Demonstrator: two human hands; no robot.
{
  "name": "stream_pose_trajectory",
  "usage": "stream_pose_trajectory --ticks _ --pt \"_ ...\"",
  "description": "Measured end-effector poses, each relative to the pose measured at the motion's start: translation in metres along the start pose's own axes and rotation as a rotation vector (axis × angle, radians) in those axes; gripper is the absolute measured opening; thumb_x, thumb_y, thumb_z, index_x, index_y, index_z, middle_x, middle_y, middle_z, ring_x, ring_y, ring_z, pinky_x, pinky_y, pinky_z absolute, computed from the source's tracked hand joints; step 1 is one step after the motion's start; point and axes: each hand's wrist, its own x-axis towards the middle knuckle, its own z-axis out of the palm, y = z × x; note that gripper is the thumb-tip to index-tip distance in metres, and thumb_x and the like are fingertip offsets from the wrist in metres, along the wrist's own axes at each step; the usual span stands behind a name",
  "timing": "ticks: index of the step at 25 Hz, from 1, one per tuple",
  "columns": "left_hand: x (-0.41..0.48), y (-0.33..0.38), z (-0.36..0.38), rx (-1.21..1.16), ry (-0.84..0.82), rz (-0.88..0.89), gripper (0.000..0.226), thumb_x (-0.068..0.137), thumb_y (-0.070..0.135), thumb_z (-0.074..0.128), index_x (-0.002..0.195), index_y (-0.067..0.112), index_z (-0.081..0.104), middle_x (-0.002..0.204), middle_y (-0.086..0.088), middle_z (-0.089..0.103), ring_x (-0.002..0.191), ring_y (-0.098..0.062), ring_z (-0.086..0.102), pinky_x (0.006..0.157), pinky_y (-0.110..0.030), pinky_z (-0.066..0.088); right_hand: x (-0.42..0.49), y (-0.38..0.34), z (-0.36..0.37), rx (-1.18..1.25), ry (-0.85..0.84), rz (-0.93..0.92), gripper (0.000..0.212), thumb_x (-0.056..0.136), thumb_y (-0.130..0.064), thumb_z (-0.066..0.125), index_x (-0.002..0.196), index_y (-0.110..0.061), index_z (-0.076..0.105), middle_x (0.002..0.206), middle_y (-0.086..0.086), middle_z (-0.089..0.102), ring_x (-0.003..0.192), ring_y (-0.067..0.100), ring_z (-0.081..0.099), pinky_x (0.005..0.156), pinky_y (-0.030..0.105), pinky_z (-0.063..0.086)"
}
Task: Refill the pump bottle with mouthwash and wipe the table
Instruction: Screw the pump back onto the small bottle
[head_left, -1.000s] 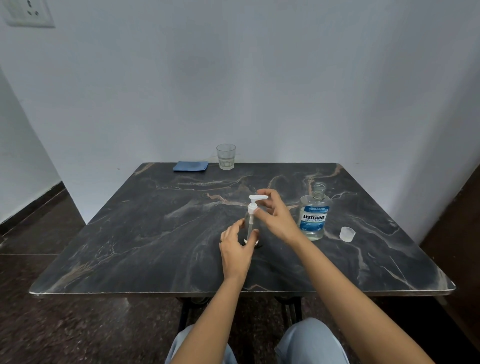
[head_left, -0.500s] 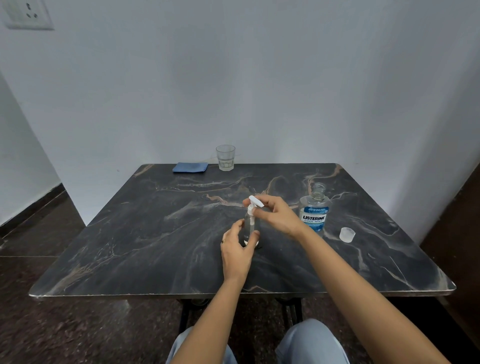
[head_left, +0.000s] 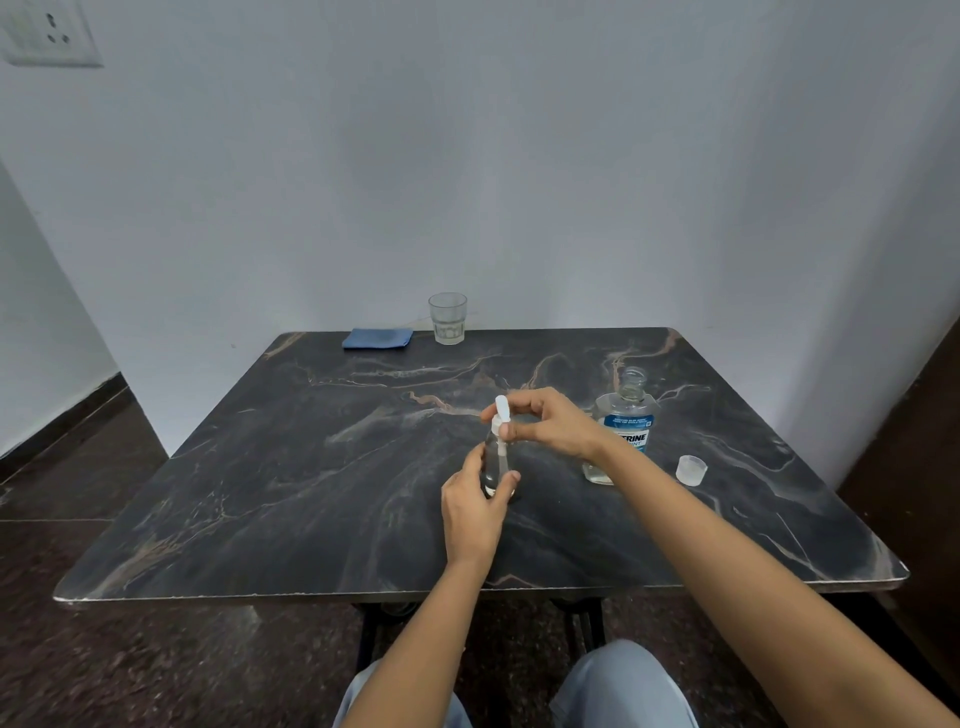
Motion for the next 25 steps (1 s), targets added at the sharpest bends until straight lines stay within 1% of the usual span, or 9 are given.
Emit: stream_pose_trajectory --ticks 3,6,8,10,14,16,17,20,25 --pt "0.0 0.003 -0.001 -0.007 0.006 0.008 0.052 0.083 0.033 0.072 0.131 0.021 0.054 0.115 0.004 0.068 0.104 -0.011 0.063 0.094 -0.033 0.051 -0.001 0.005 0.005 0.039 0.089 0.007 0.025 0.082 -0.021 0.074 0.106 -0.021 0.073 0.106 -0.008 0.072 0.106 0.005 0.064 0.1 0.032 0.046" --pt "-0.001 0.004 0.0 0.025 0.017 0.003 0.048 0.083 0.035 0.072 0.127 0.023 0.054 0.112 0.004 0.069 0.097 -0.013 0.065 0.089 -0.035 0.053 -0.004 0.008 0.018 0.068 0.247 0.034 0.029 0.079 -0.016 0.076 0.108 -0.017 0.073 0.106 -0.005 0.073 0.103 0.004 0.066 0.097 0.027 0.047" --pt "-0.002 0.005 0.002 0.054 0.024 -0.008 0.047 0.084 0.037 0.071 0.126 0.024 0.053 0.112 0.002 0.069 0.095 -0.016 0.066 0.088 -0.037 0.053 -0.006 0.008 0.028 0.049 0.35 0.052 0.032 0.078 -0.017 0.076 0.109 -0.017 0.072 0.107 -0.003 0.073 0.102 0.004 0.065 0.095 0.027 0.049" --pt "-0.002 0.007 0.003 0.077 0.033 -0.017 0.045 0.084 0.036 0.07 0.124 0.024 0.053 0.107 0.002 0.069 0.093 -0.017 0.066 0.086 -0.039 0.054 -0.008 0.007 0.037 0.028 0.444 0.044 0.033 0.077 -0.02 0.076 0.11 -0.017 0.072 0.108 -0.002 0.073 0.102 0.005 0.066 0.096 0.031 0.051" --pt "-0.003 0.014 0.004 0.101 0.055 -0.034 0.043 0.086 0.031 0.069 0.124 0.02 0.052 0.099 0.001 0.068 0.089 -0.017 0.066 0.084 -0.039 0.054 -0.01 0.007 0.053 -0.014 0.606 0.019 0.026 0.077 -0.025 0.074 0.103 -0.023 0.075 0.102 -0.007 0.074 0.099 0.004 0.065 0.095 0.036 0.051" --pt "-0.005 0.017 0.004 0.117 0.071 -0.033 0.044 0.088 0.029 0.068 0.127 0.018 0.051 0.101 -0.001 0.068 0.094 -0.018 0.065 0.084 -0.036 0.053 -0.009 0.01 0.06 -0.087 0.694 0.022 0.028 0.075 -0.038 0.07 0.101 -0.028 0.074 0.099 -0.011 0.073 0.103 0.007 0.063 0.099 0.041 0.046" --pt "-0.006 0.018 0.005 0.126 0.08 -0.033 0.045 0.088 0.028 0.067 0.129 0.016 0.05 0.102 -0.002 0.068 0.095 -0.019 0.065 0.084 -0.034 0.052 -0.008 0.012 0.063 -0.131 0.729 0.037 0.028 0.076 -0.04 0.069 0.101 -0.029 0.074 0.099 -0.012 0.073 0.105 0.007 0.061 0.102 0.041 0.041" --pt "-0.007 0.017 0.007 0.141 0.095 -0.044 0.045 0.089 0.027 0.064 0.13 0.016 0.049 0.095 -0.004 0.07 0.088 -0.019 0.065 0.079 -0.033 0.051 -0.009 0.007 0.071 -0.217 0.824 0.098 0.026 0.082 -0.034 0.069 0.106 -0.025 0.073 0.101 -0.007 0.072 0.106 0.007 0.054 0.106 0.033 0.027" --pt "-0.008 0.023 0.009 0.109 0.129 -0.1 0.039 0.091 0.03 0.058 0.126 0.018 0.05 0.091 -0.006 0.07 0.084 -0.023 0.066 0.073 -0.034 0.05 -0.009 0.002 0.081 -0.268 0.909 0.134 0.026 0.084 -0.035 0.066 0.108 -0.027 0.071 0.097 -0.007 0.071 0.104 0.008 0.054 0.099 0.025 0.019"
